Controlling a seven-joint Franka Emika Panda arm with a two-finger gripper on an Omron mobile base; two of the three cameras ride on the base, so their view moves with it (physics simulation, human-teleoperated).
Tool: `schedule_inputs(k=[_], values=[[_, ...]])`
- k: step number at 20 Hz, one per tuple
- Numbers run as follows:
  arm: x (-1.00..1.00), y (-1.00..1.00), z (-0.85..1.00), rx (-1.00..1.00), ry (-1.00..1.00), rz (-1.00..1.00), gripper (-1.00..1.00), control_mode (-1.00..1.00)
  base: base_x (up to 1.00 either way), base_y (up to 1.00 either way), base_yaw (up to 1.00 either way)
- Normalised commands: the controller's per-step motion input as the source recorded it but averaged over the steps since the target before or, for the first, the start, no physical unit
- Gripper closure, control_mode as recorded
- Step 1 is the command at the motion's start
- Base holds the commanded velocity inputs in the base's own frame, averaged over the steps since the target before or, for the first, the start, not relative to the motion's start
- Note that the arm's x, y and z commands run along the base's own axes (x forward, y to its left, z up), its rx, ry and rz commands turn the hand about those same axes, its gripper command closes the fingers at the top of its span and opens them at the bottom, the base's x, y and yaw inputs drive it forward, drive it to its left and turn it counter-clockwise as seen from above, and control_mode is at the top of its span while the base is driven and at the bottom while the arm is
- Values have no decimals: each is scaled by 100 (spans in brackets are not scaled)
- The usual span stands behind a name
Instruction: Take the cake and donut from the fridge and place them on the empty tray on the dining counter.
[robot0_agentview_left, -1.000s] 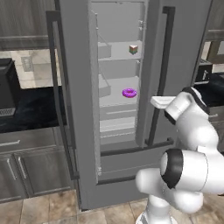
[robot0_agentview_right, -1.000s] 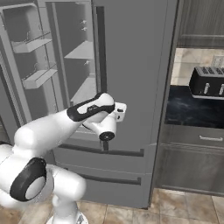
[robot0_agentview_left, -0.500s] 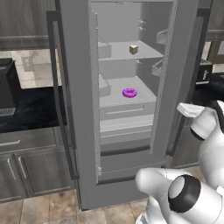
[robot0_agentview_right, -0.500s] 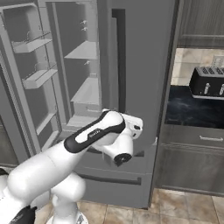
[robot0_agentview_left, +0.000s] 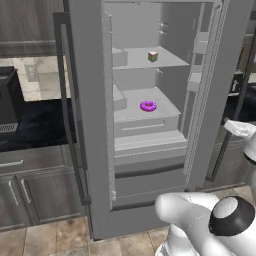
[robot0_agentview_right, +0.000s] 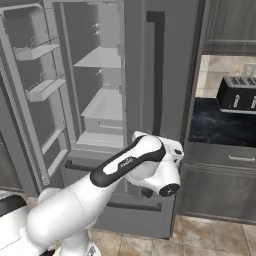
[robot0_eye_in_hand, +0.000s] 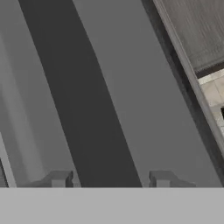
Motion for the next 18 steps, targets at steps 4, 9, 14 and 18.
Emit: schedule_inputs(k=[4, 9, 14, 18], values=[[-100, -45, 60, 1, -31, -5, -100, -100, 0, 0, 0], [-100, -23, 40, 0, -20, -13, -100, -100, 0, 0, 0], [-18, 95, 12, -9, -14, -12, -100, -100, 0, 0, 0], [7, 92, 13, -24, -3, -33, -100, -100, 0, 0, 0]])
